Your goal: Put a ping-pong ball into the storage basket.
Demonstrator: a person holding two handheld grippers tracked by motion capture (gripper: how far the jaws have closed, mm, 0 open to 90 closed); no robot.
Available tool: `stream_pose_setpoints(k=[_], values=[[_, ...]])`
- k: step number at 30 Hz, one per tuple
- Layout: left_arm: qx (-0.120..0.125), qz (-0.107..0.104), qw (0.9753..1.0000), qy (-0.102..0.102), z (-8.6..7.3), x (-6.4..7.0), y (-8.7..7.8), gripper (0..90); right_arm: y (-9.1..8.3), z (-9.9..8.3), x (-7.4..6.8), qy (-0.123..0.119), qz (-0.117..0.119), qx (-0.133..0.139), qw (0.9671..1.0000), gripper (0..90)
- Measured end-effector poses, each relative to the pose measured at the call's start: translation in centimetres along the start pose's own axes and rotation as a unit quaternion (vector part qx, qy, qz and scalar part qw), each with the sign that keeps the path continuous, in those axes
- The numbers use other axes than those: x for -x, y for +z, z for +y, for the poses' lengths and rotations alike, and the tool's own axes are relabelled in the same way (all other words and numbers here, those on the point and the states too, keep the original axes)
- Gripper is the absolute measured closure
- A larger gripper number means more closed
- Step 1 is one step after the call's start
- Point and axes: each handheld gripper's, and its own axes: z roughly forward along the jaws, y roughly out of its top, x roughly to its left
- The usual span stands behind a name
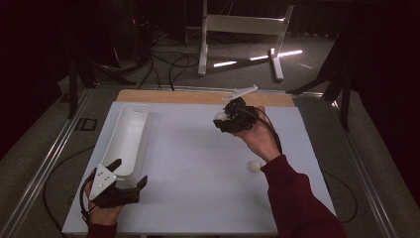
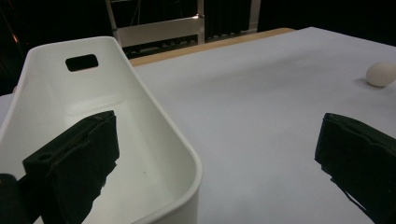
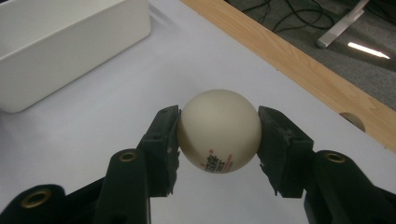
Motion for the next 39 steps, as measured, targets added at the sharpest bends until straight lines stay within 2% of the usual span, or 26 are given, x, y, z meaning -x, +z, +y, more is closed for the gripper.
stream_pose_setpoints(k=[13,25,39], values=[[0.0,0.0,1.0,0.0,0.0,0.0,0.0,0.2,0.7,1.2,-0.9,-0.015,0.001,-0.004,0.9999,50.3],[0.0,0.0,1.0,0.0,0.0,0.0,0.0,0.2,1.3,1.9,-1.2,0.0,0.011,0.002,0.9999,50.3],[0.001,-0.001,1.0,0.001,0.0,0.0,0.0,0.2,2.0,2.8,-2.3,-0.007,0.017,0.002,0.9998,50.3]])
